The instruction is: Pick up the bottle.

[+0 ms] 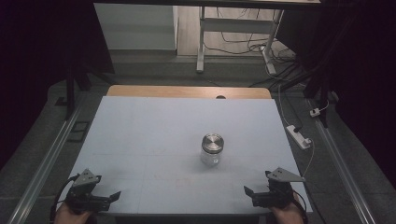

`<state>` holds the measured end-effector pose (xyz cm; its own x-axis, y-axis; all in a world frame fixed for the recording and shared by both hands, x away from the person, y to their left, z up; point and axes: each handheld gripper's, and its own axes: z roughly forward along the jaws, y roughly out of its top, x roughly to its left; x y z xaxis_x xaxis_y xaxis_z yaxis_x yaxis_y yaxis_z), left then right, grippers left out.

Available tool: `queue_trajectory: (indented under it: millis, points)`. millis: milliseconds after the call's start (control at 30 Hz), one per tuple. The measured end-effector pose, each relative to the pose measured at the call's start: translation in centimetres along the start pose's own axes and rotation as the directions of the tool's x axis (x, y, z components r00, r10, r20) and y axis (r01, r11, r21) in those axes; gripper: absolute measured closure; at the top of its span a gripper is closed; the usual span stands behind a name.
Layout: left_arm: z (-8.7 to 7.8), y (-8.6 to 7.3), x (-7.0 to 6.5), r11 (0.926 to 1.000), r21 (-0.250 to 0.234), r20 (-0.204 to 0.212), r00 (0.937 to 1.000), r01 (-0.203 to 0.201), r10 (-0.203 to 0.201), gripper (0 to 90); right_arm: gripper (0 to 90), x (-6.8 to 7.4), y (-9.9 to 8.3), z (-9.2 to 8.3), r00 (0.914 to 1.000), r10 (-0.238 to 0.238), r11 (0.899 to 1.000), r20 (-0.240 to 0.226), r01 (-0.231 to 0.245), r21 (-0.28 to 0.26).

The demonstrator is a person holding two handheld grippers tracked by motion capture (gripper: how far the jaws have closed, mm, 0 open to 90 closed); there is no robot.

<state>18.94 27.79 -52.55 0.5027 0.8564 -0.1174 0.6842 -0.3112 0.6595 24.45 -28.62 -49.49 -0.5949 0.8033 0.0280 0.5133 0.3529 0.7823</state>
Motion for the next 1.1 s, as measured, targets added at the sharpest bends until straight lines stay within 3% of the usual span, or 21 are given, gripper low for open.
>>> queue_trajectory:
  millis: [200,700,967,1100]
  points:
    - [-0.06,0.05,0.01,0.9998,-0.021,0.012,0.9999,0.002,-0.002,1.8,0.0,0.04,0.03,0.07,0.9999,-0.014,1.0,-0.006,0.014,0.008]
    - [-0.01,0.05,0.16,0.9998,-0.018,0.027,0.9996,0.012,-0.012,2.0,0.0,0.03,0.09,0.18,0.9994,-0.019,1.0,-0.027,0.02,0.02]
    - [0.03,0.07,0.27,0.9997,-0.012,0.032,0.9993,0.02,-0.019,1.9,0.0,0.06,0.1,0.03,0.9992,-0.018,1.0,-0.036,0.018,0.003]
    - [0.05,0.08,0.26,0.9998,-0.01,0.031,0.9994,0.019,-0.019,2.0,0.0,0.23,0.34,-0.32,0.9984,-0.025,0.999,-0.052,0.023,-0.037]
